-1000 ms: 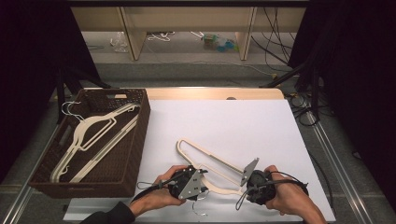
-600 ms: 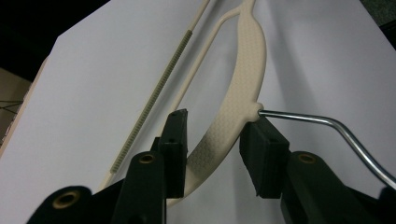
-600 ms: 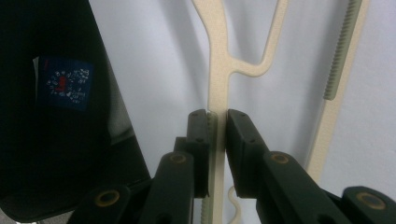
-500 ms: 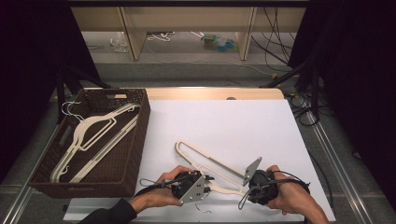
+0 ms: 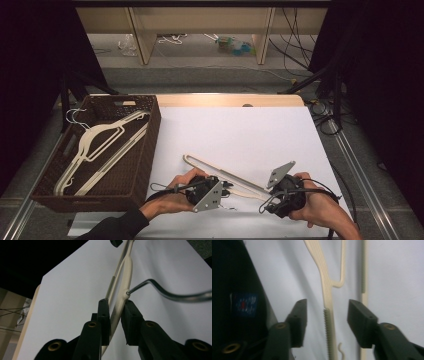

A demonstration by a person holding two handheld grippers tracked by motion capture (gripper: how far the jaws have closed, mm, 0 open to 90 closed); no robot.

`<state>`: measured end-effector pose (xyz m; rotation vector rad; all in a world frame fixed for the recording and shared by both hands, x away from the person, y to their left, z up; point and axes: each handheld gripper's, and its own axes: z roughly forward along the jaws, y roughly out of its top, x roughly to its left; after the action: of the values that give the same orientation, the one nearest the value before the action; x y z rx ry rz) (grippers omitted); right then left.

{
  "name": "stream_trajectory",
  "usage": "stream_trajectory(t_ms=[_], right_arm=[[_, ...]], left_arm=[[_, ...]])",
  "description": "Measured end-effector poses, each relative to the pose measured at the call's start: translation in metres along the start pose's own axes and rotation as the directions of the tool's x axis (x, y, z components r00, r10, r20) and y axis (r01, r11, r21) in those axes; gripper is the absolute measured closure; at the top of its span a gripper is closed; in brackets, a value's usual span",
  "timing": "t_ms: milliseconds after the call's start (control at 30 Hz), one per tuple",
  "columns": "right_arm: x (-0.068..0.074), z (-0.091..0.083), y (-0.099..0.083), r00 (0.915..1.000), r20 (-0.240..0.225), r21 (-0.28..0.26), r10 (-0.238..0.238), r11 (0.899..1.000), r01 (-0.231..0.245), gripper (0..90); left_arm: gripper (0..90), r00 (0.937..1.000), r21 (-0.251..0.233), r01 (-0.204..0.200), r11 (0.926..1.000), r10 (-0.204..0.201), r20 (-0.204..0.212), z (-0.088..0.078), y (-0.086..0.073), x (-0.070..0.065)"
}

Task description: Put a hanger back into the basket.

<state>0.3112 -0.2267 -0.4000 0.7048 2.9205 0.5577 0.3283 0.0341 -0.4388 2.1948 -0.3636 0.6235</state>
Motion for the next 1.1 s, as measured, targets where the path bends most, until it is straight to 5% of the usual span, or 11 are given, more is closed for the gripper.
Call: stream_trajectory(t_ms=[233, 367, 533, 667, 733, 767, 833, 900, 1033, 1067, 1100], right_arm=[[0.000, -0.028, 0.005, 0.9933, 0.114, -0.167, 0.021, 0.986, -0.001, 37.0], [-0.005, -0.038, 0.003, 0.9905, 0.130, -0.268, 0.044, 0.963, -0.008, 34.2], [-0.011, -0.049, -0.002, 0.9799, 0.169, -0.350, 0.106, 0.936, -0.040, 32.5], [-0.012, -0.052, -0.004, 0.9806, 0.162, -0.352, 0.110, 0.935, -0.047, 32.4], [-0.011, -0.048, -0.004, 0.9815, 0.157, -0.347, 0.110, 0.936, -0.049, 32.4], [-0.010, -0.045, -0.004, 0.9819, 0.153, -0.347, 0.111, 0.937, -0.052, 32.4], [-0.010, -0.041, -0.004, 0.9832, 0.147, -0.343, 0.108, 0.938, -0.051, 32.4], [-0.010, -0.039, -0.004, 0.9858, 0.135, -0.326, 0.100, 0.944, -0.052, 32.4], [-0.010, -0.037, -0.006, 0.9856, 0.135, -0.329, 0.103, 0.943, -0.053, 32.5], [-0.010, -0.037, -0.006, 0.9860, 0.130, -0.322, 0.104, 0.945, -0.057, 32.5], [-0.010, -0.034, -0.007, 0.9849, 0.134, -0.332, 0.109, 0.942, -0.059, 32.5]], left_arm=[[81.6, 0.9972, 0.039, 0.044, 0.9983, -0.042, -0.063, -0.004, 0.006, 0.017], [83.6, 0.9907, 0.051, 0.096, 0.9941, -0.090, -0.102, -0.012, 0.007, 0.033], [85.4, 0.9672, 0.047, 0.212, 0.9760, -0.203, -0.153, -0.023, 0.003, 0.055], [85.4, 0.9395, 0.028, 0.303, 0.9525, -0.294, -0.176, -0.032, -0.005, 0.072], [85.5, 0.9195, 0.015, 0.358, 0.9338, -0.349, -0.181, -0.036, -0.009, 0.079], [85.4, 0.9020, 0.004, 0.399, 0.9168, -0.392, -0.180, -0.038, -0.011, 0.081], [85.5, 0.8852, 0.010, 0.437, 0.8993, -0.428, -0.182, -0.044, -0.015, 0.089], [85.4, 0.8410, -0.007, 0.515, 0.8571, -0.507, -0.189, -0.049, -0.019, 0.094], [85.4, 0.7784, -0.043, 0.601, 0.7980, -0.597, -0.194, -0.059, -0.024, 0.103], [85.4, 0.7786, -0.027, 0.604, 0.7969, -0.596, -0.196, -0.062, -0.025, 0.106], [85.4, 0.7534, -0.037, 0.634, 0.7724, -0.628, -0.195, -0.064, -0.026, 0.107]])
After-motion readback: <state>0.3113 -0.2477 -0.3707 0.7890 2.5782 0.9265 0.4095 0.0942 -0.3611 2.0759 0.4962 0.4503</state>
